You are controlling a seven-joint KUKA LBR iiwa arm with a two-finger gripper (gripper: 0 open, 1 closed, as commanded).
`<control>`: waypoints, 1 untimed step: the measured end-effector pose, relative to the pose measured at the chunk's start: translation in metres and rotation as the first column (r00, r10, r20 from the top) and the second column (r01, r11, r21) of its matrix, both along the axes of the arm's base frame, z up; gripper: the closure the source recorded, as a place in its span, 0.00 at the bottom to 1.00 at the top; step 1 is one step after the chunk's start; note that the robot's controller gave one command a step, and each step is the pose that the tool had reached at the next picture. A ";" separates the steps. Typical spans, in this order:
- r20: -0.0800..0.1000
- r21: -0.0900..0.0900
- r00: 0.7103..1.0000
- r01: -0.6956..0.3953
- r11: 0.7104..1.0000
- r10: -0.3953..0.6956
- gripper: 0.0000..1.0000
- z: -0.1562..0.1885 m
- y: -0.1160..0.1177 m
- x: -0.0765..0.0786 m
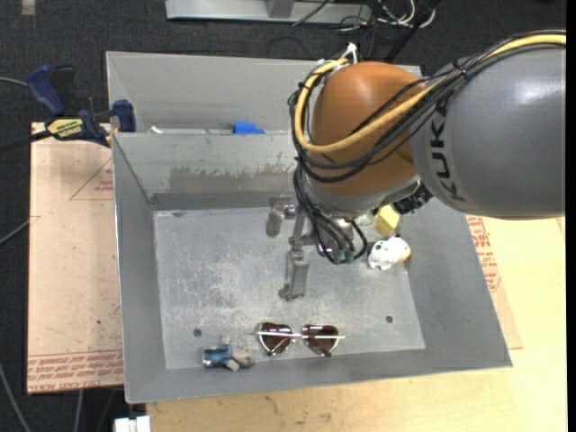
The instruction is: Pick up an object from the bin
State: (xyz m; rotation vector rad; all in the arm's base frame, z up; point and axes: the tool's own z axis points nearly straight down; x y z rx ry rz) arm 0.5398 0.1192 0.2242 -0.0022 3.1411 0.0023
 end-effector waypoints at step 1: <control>0.007 -0.001 0.987 -0.161 0.987 0.161 0.00 -0.018 -0.005 -0.014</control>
Offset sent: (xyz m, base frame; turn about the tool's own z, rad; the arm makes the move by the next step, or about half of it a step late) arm 0.0070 0.0142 -0.0896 -0.4182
